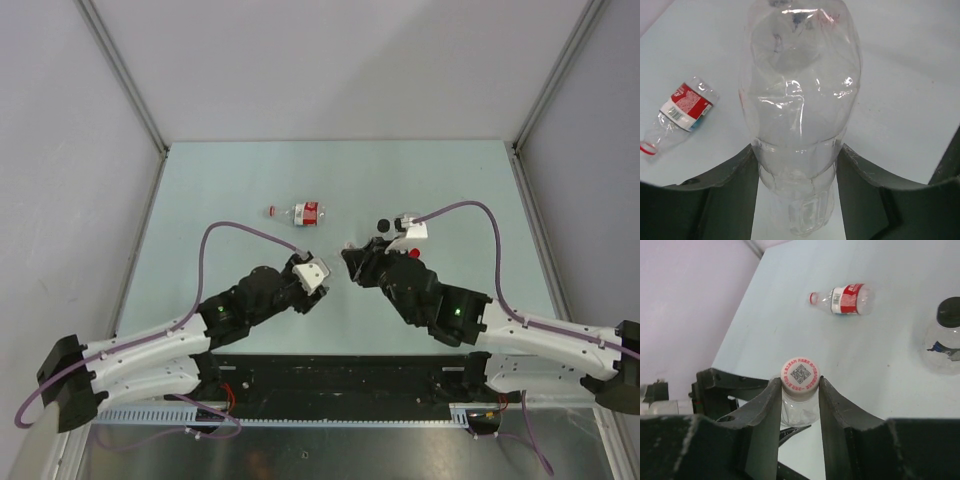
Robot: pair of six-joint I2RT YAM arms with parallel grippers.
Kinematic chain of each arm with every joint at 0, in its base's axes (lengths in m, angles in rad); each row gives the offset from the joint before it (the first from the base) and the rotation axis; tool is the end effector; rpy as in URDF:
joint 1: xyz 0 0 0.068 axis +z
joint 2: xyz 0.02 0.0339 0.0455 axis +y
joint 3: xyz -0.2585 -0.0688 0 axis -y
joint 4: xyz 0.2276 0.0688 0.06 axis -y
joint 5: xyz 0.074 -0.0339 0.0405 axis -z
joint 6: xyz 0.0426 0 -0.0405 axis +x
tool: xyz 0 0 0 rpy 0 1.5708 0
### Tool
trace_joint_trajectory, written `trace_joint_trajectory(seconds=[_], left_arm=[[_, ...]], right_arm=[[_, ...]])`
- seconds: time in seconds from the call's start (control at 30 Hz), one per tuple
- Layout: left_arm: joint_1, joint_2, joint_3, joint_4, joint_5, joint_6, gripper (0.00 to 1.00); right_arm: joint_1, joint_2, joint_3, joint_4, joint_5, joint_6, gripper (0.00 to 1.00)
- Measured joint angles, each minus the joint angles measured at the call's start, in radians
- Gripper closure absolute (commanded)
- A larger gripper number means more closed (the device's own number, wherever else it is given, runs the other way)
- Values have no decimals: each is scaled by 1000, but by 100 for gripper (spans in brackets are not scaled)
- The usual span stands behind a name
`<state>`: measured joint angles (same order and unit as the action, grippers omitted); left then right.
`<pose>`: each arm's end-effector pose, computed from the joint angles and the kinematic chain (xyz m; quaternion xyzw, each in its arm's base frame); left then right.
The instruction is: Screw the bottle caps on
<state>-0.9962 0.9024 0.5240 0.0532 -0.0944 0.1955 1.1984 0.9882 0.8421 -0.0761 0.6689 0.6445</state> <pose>0.1141 -0.1689 0.2509 0.4326 0.6870 -0.1918 0.5515 0.1034 0.1920 0.3319 -0.0046 0.7658 0.3147 0.5608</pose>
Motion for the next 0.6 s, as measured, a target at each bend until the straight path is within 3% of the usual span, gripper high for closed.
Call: trace_joint_trajectory(seconds=[0.07,0.27,0.43,0.5,0.6], left_arm=[[-12,17,0,23,-43,-14,100],[-24,26,-5,84,-76,-31,100],[-26,-1,-28,157,-71,-48,100],[-26,-18,-41,178,-65,-51,100],[-26,-46,-69,195,-36,-56,100]], right_arm=[[0,11,0,4,38,39,97],[0,1,0,42,61,17,50],[-7,-84,-10,42,-64,-115,11],[-16,-134,-10,39,-153,-181,3],[-34,-211,-10,27,-290,-288,1]])
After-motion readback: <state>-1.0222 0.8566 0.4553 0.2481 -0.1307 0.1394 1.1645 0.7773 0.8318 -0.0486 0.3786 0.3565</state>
